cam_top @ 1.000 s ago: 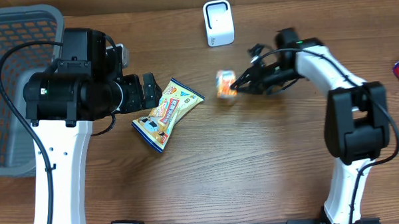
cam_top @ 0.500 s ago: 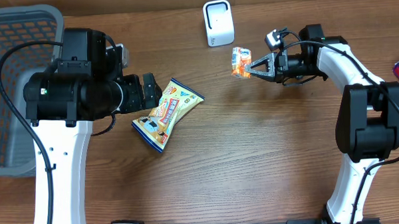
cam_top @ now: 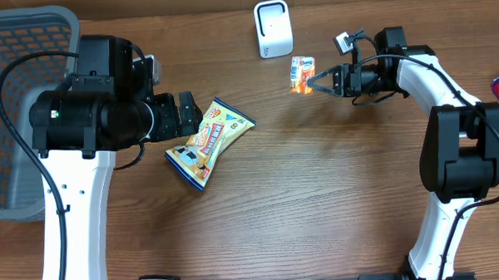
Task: Scan the item barcode
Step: 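Hold the Kleenex pack up against the white scanner face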
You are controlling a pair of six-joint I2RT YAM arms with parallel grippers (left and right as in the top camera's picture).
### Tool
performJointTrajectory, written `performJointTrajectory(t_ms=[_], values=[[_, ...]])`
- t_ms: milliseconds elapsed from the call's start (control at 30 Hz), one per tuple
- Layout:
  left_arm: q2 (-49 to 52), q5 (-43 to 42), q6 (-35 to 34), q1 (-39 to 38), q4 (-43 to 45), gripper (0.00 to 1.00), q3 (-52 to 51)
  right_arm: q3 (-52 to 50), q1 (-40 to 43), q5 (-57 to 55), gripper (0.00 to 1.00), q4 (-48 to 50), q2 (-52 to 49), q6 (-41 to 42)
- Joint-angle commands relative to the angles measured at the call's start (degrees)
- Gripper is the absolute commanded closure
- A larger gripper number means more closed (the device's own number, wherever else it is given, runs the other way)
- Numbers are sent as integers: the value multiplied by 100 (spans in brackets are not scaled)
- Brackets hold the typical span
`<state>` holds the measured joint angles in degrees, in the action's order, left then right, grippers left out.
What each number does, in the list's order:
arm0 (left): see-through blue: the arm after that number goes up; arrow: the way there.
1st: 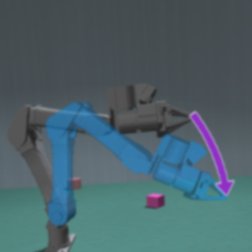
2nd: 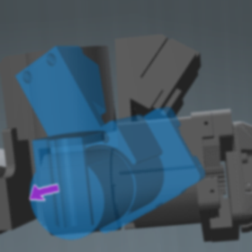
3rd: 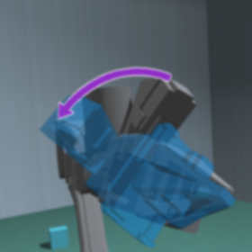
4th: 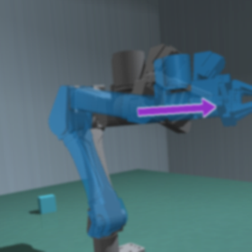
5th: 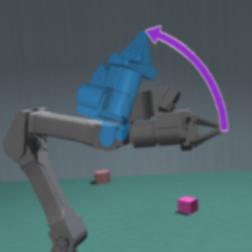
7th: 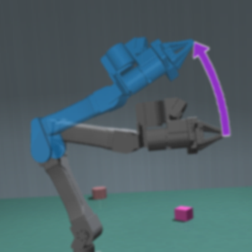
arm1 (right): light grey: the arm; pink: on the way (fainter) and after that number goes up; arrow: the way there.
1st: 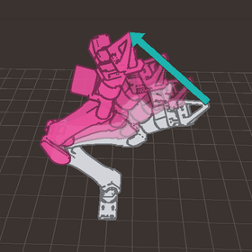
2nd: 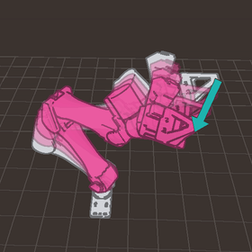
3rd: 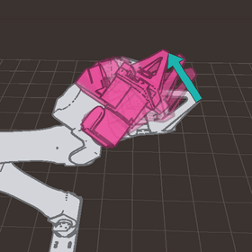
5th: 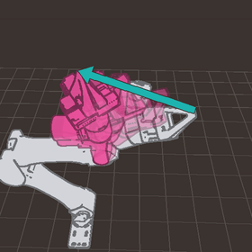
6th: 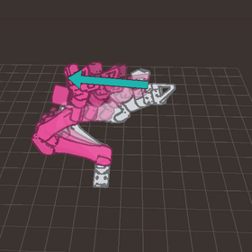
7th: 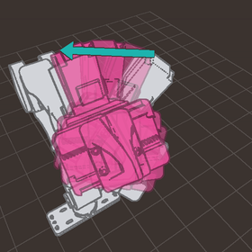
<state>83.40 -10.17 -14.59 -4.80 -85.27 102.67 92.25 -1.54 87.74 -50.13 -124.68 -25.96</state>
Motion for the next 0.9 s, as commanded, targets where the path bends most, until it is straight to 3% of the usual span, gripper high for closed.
performJointTrajectory(t_ms=[0,100,133,200,433,633,700,800,867], values=[[-11,55,44,-11,4,0,11,127,24,66,96,767,44,1547],[-11,55,44,-11,7,0,11,181,17,-2240,96,1482,66,4111],[-11,55,44,-11,4,0,11,229,-31,-4028,96,1381,81,5169],[-11,55,44,-11,7,0,11,273,-103,-5167,96,1344,81,5412],[-11,55,44,-11,7,0,11,732,-538,-7547,96,1182,81,5396],[-11,55,44,-11,7,0,11,1766,-1228,-9348,96,1325,81,4247],[-11,55,44,-11,7,0,11,1923,-1499,-9726,96,1768,81,3062],[-11,57,44,-9,4,0,11,1945,-1954,-11217,96,2575,28,1373],[-11,55,44,-9,7,0,11,1945,-2116,-11455,96,2907,-59,461]])
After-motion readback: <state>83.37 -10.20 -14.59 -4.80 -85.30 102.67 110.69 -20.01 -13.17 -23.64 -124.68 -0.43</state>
